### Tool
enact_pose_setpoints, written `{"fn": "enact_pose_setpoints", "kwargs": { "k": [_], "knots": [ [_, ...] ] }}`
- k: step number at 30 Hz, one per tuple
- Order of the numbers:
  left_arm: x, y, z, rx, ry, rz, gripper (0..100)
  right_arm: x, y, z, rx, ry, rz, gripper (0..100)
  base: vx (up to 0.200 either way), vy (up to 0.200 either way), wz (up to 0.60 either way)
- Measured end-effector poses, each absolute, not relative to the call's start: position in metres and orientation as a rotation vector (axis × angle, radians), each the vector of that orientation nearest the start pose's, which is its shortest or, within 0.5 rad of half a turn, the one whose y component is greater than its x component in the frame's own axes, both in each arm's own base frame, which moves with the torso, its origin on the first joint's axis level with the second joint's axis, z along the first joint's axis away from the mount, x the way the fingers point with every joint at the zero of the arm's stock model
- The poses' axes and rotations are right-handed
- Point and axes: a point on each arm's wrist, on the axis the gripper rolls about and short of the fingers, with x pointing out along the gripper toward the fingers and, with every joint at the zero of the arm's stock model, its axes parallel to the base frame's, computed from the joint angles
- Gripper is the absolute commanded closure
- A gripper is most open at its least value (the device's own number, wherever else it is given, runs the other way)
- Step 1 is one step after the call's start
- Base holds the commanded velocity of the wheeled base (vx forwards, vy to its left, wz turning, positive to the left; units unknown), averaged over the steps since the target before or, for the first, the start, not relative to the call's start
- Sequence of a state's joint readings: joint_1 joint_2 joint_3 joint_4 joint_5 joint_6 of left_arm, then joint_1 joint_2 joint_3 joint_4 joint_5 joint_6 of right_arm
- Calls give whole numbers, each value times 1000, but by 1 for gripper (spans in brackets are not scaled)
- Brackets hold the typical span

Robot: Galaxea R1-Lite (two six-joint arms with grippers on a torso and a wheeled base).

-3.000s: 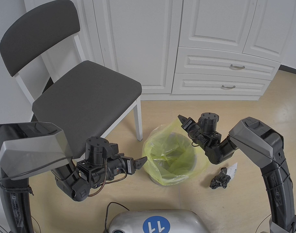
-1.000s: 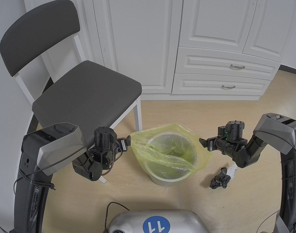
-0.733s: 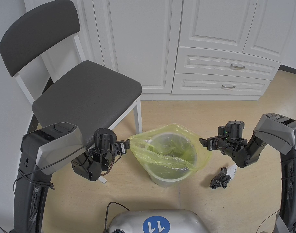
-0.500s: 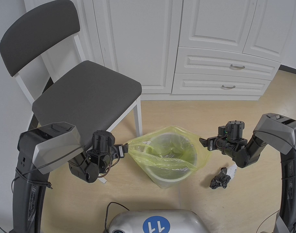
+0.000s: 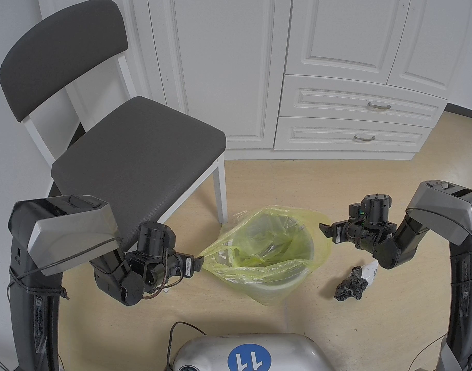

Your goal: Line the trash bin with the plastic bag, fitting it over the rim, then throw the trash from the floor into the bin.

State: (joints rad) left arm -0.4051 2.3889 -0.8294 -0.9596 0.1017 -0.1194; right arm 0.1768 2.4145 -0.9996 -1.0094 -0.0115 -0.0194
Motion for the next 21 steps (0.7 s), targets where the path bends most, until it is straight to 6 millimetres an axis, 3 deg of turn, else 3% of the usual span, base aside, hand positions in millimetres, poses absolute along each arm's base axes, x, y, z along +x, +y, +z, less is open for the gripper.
{"fn": "enact_pose_setpoints", "kwargs": {
  "k": [9, 21],
  "knots": [
    [334, -142, -26, 85, 644, -349, 0, 406, 72, -3, -73, 428, 171, 0, 0, 0, 0],
    [332, -138, -17, 75, 601, -363, 0, 399, 71, 3, -95, 427, 201, 0, 0, 0, 0]
  ]
}}
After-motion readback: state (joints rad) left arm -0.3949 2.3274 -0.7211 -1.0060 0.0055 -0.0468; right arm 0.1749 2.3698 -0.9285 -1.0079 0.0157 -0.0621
